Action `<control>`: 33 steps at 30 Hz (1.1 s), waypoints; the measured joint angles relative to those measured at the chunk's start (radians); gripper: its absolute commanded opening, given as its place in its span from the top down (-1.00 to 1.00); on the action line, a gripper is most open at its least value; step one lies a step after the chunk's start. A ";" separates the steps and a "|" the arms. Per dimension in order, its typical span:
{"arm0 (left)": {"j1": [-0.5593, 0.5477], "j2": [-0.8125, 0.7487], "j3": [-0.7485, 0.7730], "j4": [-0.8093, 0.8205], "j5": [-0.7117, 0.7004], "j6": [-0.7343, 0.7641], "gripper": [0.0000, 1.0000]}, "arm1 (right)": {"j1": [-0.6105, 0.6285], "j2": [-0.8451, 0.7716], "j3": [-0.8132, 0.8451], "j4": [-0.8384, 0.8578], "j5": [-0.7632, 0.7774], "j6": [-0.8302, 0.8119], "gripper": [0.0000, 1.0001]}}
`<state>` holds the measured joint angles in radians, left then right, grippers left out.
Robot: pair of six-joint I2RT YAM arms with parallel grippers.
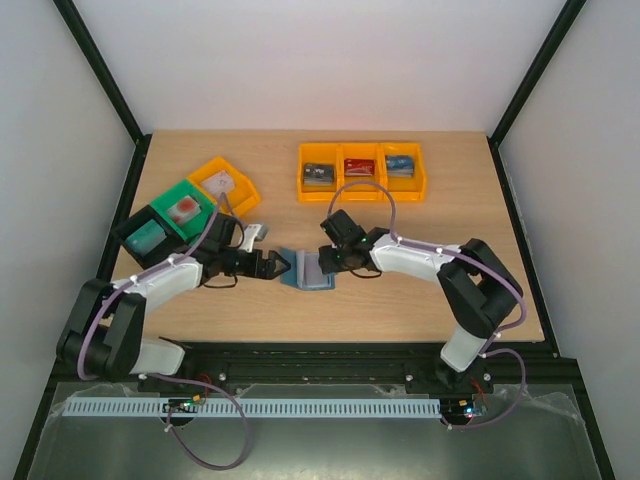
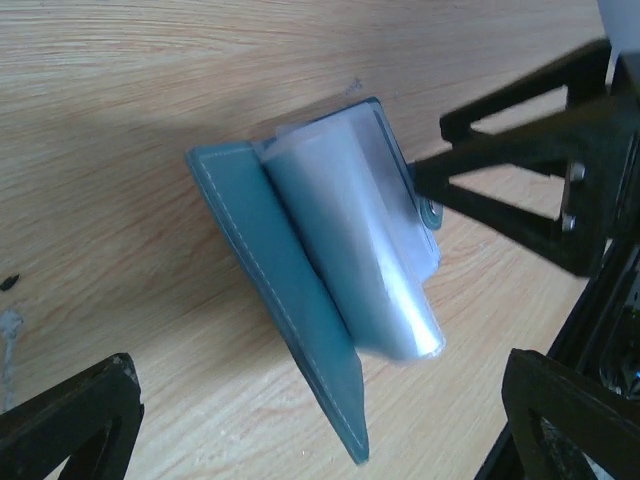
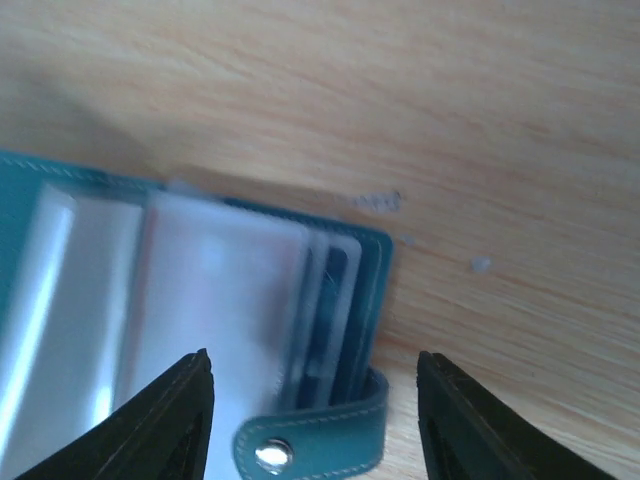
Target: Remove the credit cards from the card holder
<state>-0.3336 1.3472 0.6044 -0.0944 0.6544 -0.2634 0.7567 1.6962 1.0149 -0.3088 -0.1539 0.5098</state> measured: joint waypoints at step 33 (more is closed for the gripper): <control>-0.067 0.321 0.120 0.063 0.011 -0.085 0.61 | 0.093 0.111 0.034 0.060 -0.002 0.018 -0.76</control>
<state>-0.4007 1.6680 0.7242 -0.0311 0.6655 -0.3489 0.8501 1.8072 1.0485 -0.2485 -0.1558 0.5278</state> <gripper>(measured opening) 0.386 0.871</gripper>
